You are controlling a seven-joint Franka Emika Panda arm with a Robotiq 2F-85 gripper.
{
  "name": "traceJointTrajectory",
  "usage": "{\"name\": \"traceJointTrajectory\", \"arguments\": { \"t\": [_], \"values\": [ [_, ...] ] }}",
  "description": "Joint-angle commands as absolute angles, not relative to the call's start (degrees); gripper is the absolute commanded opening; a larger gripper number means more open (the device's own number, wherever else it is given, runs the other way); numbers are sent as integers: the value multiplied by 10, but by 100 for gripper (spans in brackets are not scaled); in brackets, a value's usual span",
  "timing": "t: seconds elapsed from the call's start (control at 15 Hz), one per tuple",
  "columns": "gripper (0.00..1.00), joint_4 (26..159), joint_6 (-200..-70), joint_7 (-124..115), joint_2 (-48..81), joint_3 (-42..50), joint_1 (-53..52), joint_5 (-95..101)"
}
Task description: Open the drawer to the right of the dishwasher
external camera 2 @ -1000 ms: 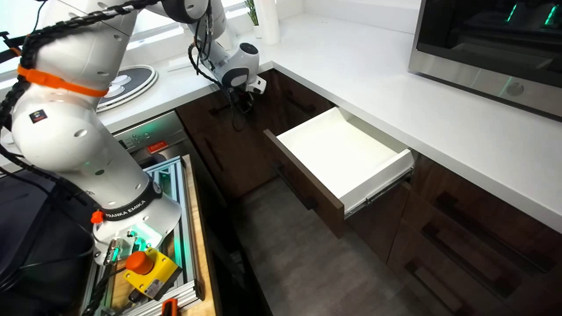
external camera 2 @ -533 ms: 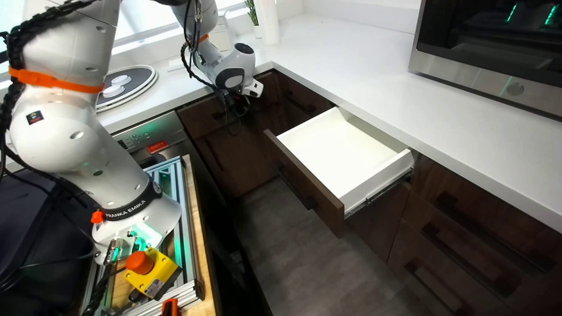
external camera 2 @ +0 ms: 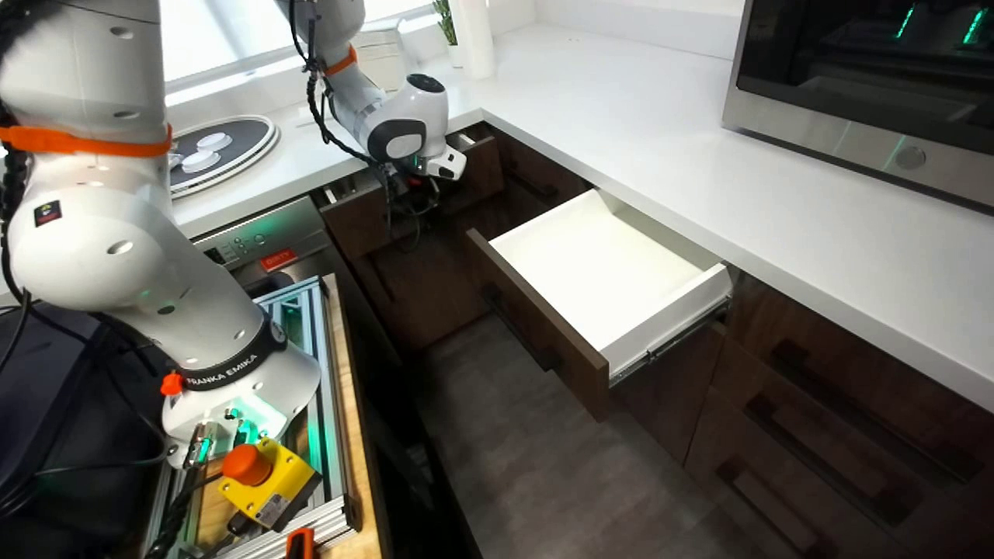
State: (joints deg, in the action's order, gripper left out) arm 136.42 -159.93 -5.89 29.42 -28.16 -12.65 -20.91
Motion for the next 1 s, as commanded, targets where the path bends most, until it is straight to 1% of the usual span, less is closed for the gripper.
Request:
{"name": "traceJointTrajectory", "arguments": {
  "t": [0.0,0.27,0.47,0.73,0.93],
  "values": [
    [100,1446,-1610,-38,227,-291,-97,-232],
    [100,1500,-1601,-34,139,-293,-82,-239],
    [100,1498,-1581,-14,62,-295,-99,-224],
    [100,1421,-1451,16,-10,-277,-151,-177],
    [100,1327,-1354,45,-1,-266,-186,-145]
  ]
}}
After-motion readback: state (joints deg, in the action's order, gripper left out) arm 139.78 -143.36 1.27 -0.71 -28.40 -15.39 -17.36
